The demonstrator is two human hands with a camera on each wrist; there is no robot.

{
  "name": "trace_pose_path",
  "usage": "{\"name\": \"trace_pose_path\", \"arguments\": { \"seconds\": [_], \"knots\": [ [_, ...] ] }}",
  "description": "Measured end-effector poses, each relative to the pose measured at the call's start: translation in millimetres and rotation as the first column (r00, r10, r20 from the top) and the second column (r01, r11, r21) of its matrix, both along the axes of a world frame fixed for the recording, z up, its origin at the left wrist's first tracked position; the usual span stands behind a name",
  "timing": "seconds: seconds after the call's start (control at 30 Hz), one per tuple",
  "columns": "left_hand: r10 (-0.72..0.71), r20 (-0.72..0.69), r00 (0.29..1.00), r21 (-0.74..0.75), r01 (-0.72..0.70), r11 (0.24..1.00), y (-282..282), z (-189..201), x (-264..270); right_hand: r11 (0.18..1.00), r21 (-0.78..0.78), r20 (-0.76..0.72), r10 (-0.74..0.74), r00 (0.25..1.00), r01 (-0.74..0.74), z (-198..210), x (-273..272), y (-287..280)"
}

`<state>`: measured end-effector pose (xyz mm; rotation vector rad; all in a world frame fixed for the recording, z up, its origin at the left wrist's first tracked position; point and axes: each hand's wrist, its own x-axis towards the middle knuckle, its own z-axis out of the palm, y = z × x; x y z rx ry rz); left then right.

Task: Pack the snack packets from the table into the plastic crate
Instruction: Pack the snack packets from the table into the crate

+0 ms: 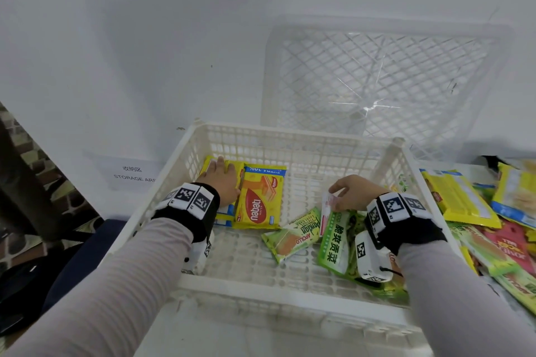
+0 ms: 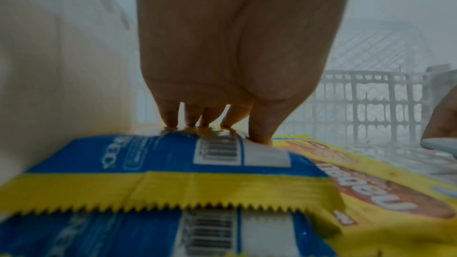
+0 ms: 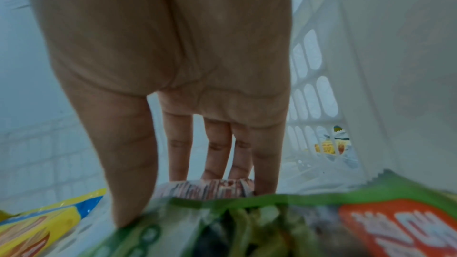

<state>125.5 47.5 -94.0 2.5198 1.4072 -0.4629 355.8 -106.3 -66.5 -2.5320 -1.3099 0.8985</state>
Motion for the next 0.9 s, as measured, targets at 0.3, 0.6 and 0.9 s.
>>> {"name": "trace_pose_path", "arguments": {
  "seconds": [0.3, 0.6, 0.9],
  "knots": [
    [-0.162, 0.278, 0.947, 0.056, 0.152, 0.987, -32, 31, 32, 1.000, -0.020, 0.014, -0.023, 1.000, 0.023, 6, 3, -3],
    [-0.410, 0.030, 0.912, -0.198, 0.408, 0.892, -99, 28, 95, 0.994, -0.088, 0.066, -0.057, 0.996, 0.063, 20, 8, -8],
    [-0.308, 0.089, 0.947, -0.322, 0.320, 0.891, -95, 19, 87, 0.987, 0.045, 0.002, -0.154, 0.988, 0.153, 24, 19, -12]
  ]
}}
